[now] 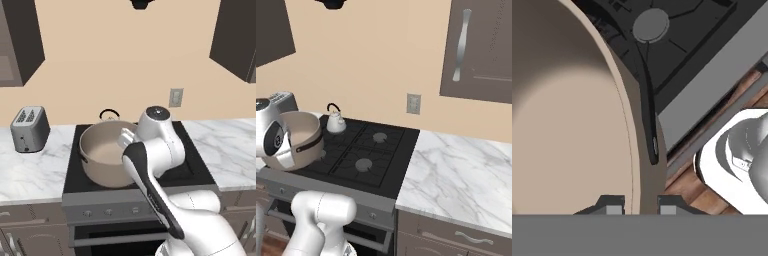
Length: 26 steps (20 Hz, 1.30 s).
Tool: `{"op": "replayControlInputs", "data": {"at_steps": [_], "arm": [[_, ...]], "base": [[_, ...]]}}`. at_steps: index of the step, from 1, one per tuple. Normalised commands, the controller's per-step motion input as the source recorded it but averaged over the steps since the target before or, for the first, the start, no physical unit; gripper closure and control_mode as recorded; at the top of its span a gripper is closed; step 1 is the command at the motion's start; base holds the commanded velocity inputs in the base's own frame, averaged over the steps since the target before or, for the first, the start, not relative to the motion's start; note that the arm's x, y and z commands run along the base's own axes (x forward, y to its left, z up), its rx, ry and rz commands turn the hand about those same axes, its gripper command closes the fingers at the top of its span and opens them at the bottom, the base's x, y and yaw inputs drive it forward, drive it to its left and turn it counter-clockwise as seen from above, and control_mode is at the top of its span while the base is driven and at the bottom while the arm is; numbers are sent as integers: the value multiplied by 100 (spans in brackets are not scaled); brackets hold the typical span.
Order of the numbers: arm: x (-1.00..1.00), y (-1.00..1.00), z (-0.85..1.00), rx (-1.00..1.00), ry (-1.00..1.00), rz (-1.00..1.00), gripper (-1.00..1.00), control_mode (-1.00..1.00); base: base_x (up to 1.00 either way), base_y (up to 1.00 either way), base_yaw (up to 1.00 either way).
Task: Pick the kettle from the cabinet and place it on a stove burner. Then pick the pot from the counter and place it on another stove burner. Finally, turn both burners on.
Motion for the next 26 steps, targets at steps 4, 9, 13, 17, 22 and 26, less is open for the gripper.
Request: {"op": "replayControlInputs", "data": {"at_steps": [4, 9, 13, 17, 22, 26], "arm": [[30, 0, -3, 3, 0, 2, 100, -100], [31, 0, -7, 2, 0, 2, 100, -100], [34, 0, -14, 2, 0, 2, 100, -100], [32, 0, -16, 1, 0, 2, 100, -100], [27, 0, -16, 0, 0, 2, 100, -100], [26, 0, -17, 0, 0, 2, 100, -100]], "base": [[0, 0, 0], [0, 0, 0], [0, 0, 0], [0, 0, 0], [0, 0, 0], [0, 0, 0]]}}
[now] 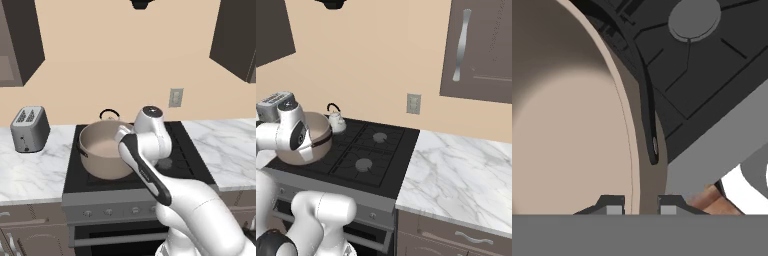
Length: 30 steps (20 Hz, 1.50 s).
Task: Pick the kettle from the cabinet and place it on a stove burner. Then pick the pot from the counter and place it on another stove burner. Finally, turn both burners on.
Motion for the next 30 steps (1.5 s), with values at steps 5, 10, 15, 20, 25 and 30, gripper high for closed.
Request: {"op": "replayControlInputs", "data": {"at_steps": [5, 10, 15, 20, 25, 30], "arm": [[21, 0, -16, 0, 0, 3, 100, -100], [12, 2, -15, 0, 0, 3, 100, -100], [11, 3, -11, 0, 0, 3, 100, -100], [13, 2, -8, 0, 0, 3, 100, -100], [17, 0, -4, 0, -1, 2, 100, -100], [16, 0, -5, 0, -1, 2, 100, -100]], "base": [[0, 0, 0], [0, 0, 0], [0, 0, 0], [0, 0, 0], [0, 0, 0], [0, 0, 0]]}}
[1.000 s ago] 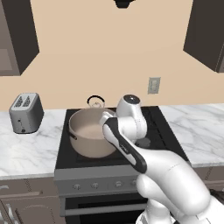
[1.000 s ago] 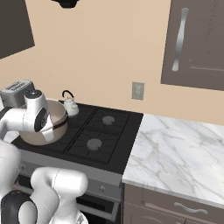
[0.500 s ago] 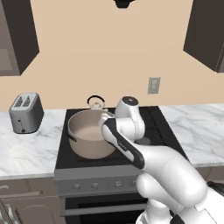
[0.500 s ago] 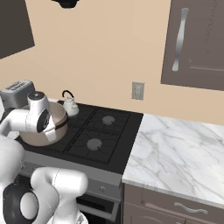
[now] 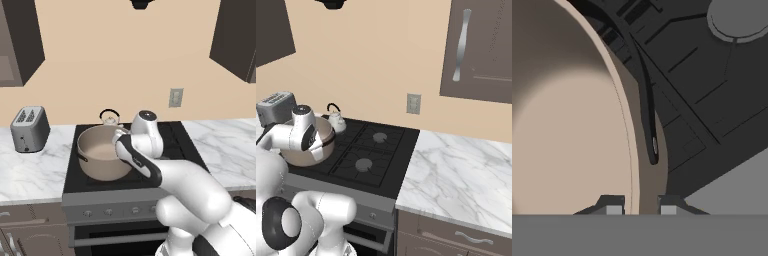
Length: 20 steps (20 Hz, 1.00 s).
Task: Pick the kettle from the cabinet and place it on a stove burner. Then pick the pot from the counter and place it on another stove burner. Finally, turn both burners on.
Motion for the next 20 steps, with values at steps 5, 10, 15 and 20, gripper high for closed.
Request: {"op": "replayControlInputs", "data": {"at_steps": [5, 10, 15, 20], "arm": [[12, 0, -5, 0, -1, 2, 100, -100], [8, 0, 0, 0, -1, 1, 100, -100], [10, 0, -3, 0, 0, 1, 100, -100], [13, 0, -6, 0, 0, 1, 100, -100]], "base": [[0, 0, 0], [0, 0, 0], [0, 0, 0], [0, 0, 0]]}}
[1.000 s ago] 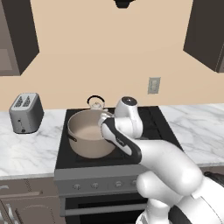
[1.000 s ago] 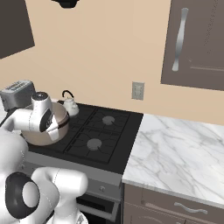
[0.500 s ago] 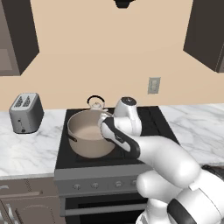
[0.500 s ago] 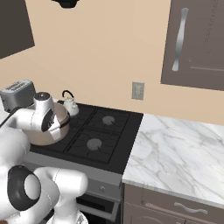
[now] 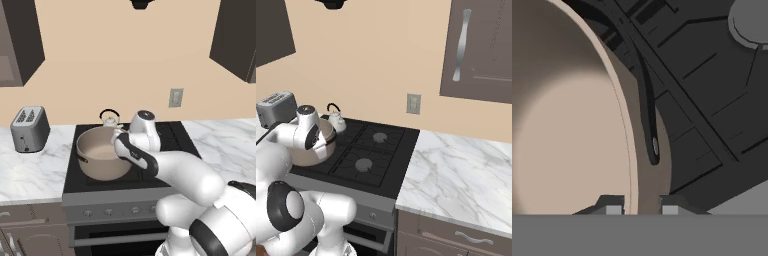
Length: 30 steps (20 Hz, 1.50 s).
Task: Pick the kettle from the cabinet and place it on a stove burner. Then pick the pot from the counter and place it on another stove burner. Finally, turn both burners on.
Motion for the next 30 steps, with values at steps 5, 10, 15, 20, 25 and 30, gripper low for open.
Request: {"op": "replayControlInputs", "data": {"at_steps": [5, 10, 15, 20, 25, 30], "arm": [[14, 0, -4, 0, 0, 1, 100, -100], [15, 1, -4, 0, 0, 1, -100, -100], [1, 0, 0, 0, -2, 0, -100, -100], [-7, 4, 1, -1, -7, 0, -100, -100], [-20, 5, 19, -6, -14, 0, -100, -100], [-17, 1, 25, -6, -14, 0, -100, -100]], "base": [[0, 0, 0], [0, 0, 0], [0, 0, 0], [0, 0, 0], [0, 0, 0], [0, 0, 0]]}}
